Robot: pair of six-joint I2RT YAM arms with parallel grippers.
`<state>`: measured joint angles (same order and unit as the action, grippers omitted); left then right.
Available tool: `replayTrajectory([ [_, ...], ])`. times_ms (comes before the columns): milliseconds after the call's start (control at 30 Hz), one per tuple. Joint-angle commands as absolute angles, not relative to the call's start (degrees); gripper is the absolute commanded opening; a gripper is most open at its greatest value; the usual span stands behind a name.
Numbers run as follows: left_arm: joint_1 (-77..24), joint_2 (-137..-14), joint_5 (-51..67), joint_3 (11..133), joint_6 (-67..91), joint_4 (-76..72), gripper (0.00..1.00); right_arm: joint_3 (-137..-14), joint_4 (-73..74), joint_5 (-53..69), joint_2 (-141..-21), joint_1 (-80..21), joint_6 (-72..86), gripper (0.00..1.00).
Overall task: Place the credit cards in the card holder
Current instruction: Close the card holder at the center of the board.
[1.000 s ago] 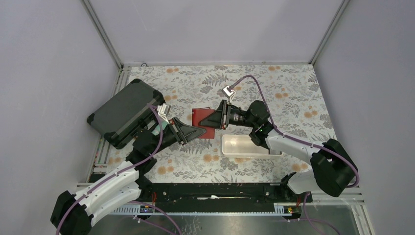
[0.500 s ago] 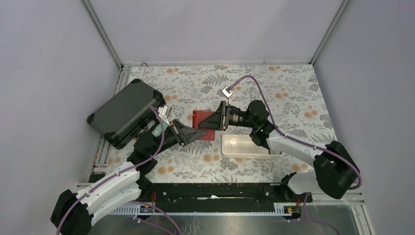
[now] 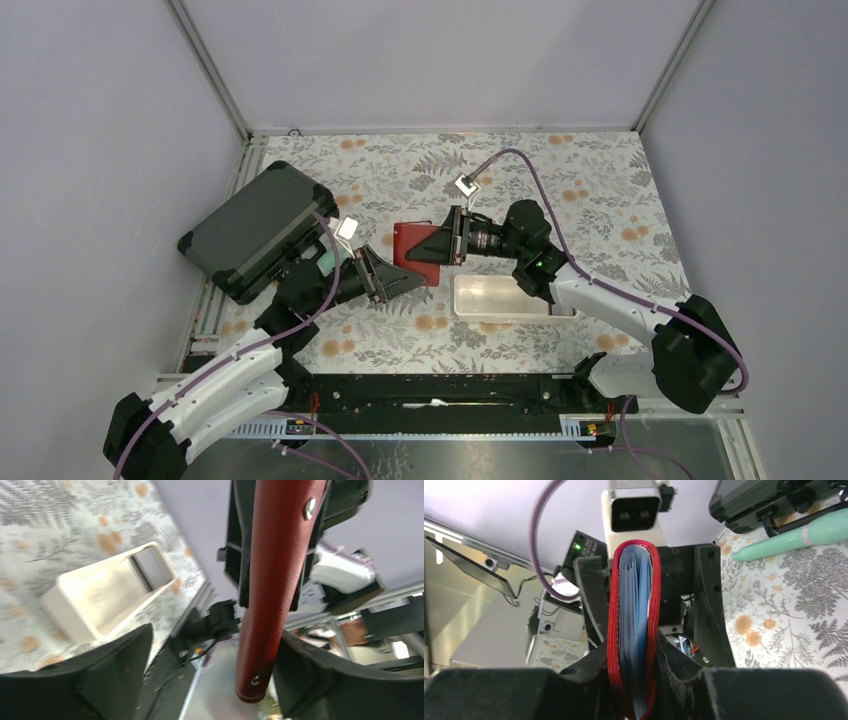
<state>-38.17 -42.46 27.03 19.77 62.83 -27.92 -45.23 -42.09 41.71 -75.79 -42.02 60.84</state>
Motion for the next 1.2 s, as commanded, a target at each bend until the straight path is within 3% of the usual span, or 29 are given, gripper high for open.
replayTrajectory([
  [0,-38.01,-38.76,25.50,28.13,47.89,-1.77,0.92,-49.77,-38.28,41.26,-70.38,-42.54,55.62,0.00],
  [67,-37.85,-37.38,24.22,33.02,42.98,6.19,0.98,-49.79,-34.04,40.97,-68.63,-42.50,52.31,0.00],
  [267,-37.01,-37.87,23.42,44.36,36.89,17.02,0.99,-49.08,-27.08,43.78,-65.30,-42.36,44.57,0.00],
  [500,-36.91,-38.87,23.24,43.40,47.42,4.03,0.99,-49.14,-20.57,46.20,-63.76,-42.66,37.01,0.00],
  [733,-37.00,-40.58,22.34,39.19,49.48,1.54,0.97,-50.74,-21.30,47.43,-66.82,-43.59,35.98,0.00],
  [867,-37.00,-40.88,21.87,38.29,50.03,0.39,0.82,-51.10,-22.01,48.25,-67.95,-43.99,35.80,0.00],
  [1167,-37.09,-44.83,28.28,34.28,54.51,-11.85,0.29,-50.74,-21.54,49.05,-68.68,-44.25,35.14,0.00],
])
